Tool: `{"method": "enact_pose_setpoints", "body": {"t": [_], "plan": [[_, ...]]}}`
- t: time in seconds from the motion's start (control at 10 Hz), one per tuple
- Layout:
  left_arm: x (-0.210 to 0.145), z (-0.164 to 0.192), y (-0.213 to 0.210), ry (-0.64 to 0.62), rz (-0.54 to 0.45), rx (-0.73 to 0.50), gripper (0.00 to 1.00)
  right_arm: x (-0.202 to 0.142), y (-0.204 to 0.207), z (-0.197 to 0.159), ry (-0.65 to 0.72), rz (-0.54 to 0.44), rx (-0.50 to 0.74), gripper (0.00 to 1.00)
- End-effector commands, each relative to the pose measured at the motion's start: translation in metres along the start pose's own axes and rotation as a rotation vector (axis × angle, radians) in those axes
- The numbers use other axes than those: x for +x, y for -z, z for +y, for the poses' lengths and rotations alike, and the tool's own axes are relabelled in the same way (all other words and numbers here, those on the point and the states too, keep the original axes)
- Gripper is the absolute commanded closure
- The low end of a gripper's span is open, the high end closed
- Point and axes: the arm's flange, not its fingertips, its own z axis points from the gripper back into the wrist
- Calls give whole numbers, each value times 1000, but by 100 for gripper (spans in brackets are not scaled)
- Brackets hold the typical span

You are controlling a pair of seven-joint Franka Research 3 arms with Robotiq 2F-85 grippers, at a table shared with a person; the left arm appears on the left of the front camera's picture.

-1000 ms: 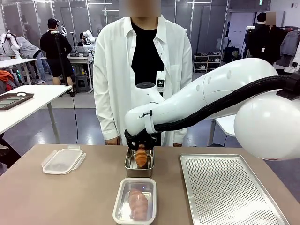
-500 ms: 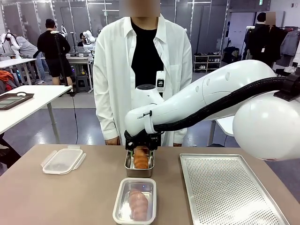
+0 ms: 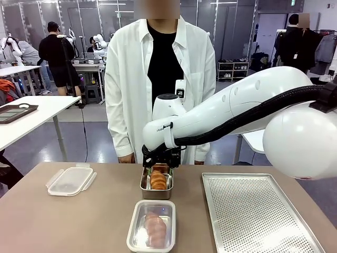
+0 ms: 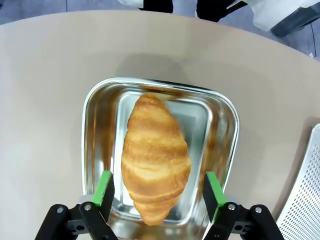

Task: Place the bread into the airtight container.
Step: Pick up a Butter Roll and place it into an empty Airtight Container.

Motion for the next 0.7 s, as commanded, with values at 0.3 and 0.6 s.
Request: {"method": "enact_pose_setpoints", "body": {"t": [0.3, 0.6], "plan": [[1, 0, -1, 16, 0, -6, 0, -1, -1, 3, 6, -4, -8, 12], [1, 0, -1, 16, 0, -6, 0, -1, -1, 3, 6, -4, -8, 12]]}}
